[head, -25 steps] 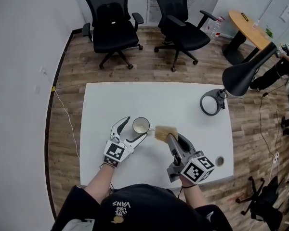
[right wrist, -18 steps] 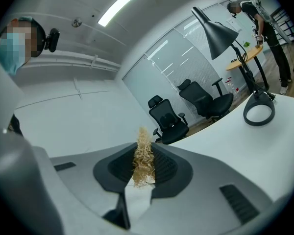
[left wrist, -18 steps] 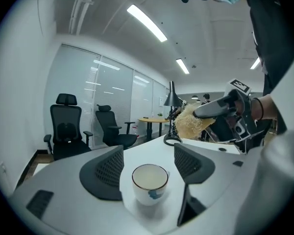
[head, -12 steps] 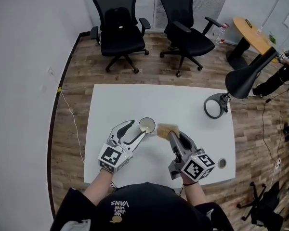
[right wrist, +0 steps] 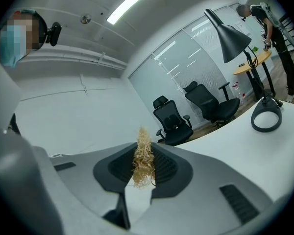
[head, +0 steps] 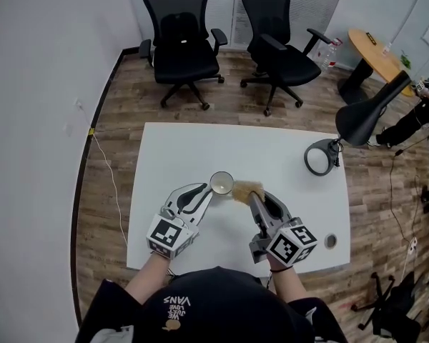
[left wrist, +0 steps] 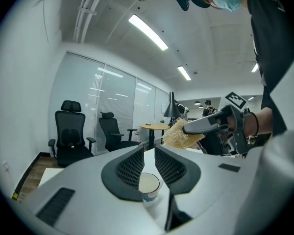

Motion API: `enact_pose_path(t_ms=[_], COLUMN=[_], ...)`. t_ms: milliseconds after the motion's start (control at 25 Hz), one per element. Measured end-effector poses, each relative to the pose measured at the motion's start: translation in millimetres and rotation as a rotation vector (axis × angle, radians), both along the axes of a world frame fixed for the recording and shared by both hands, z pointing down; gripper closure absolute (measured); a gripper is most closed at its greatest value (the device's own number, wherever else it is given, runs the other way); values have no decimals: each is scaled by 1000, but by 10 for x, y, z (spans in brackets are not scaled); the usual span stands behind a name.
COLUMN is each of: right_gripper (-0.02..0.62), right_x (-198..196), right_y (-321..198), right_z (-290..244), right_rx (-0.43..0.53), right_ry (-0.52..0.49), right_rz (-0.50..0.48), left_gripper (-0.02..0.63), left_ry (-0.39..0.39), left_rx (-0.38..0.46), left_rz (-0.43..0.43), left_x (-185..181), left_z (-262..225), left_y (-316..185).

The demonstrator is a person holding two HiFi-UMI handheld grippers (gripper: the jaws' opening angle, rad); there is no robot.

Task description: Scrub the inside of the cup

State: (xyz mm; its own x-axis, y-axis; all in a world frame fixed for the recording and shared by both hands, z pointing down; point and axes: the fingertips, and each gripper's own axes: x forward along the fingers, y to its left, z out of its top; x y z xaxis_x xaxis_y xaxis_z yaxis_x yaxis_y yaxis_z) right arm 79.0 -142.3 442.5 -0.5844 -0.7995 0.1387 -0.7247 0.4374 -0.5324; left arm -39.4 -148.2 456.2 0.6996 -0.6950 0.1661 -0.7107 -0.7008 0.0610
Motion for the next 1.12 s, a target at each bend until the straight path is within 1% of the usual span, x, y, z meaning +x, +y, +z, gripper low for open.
enact_pose_path(t_ms=[160, 280, 440, 600, 920, 1120], right_gripper=[517, 517, 517, 517, 517, 517], right_x=[-36, -73, -90, -148, -211, -208], right_y=[37, 46, 74, 84, 78, 65], right_z=[-32, -48, -44, -20, -31, -21], right_rx=[12, 17, 16, 19, 26, 27], right_ry=[8, 10, 17, 37, 70, 82], right_rz=[-6, -9, -10, -21, -35, -33], left_gripper=[558, 570, 581, 595, 595, 595], left_ry=[-10, -6, -23, -19, -11, -24], left_rx=[-20, -20, -20, -20, -11, -31], left_rz=[-11, -4, -21, -27, -11, -13], left_x=[9, 8, -13, -56, -43, -56], left_z=[-20, 0, -67, -83, -91, -79], left_y=[77, 128, 171, 179, 194, 178])
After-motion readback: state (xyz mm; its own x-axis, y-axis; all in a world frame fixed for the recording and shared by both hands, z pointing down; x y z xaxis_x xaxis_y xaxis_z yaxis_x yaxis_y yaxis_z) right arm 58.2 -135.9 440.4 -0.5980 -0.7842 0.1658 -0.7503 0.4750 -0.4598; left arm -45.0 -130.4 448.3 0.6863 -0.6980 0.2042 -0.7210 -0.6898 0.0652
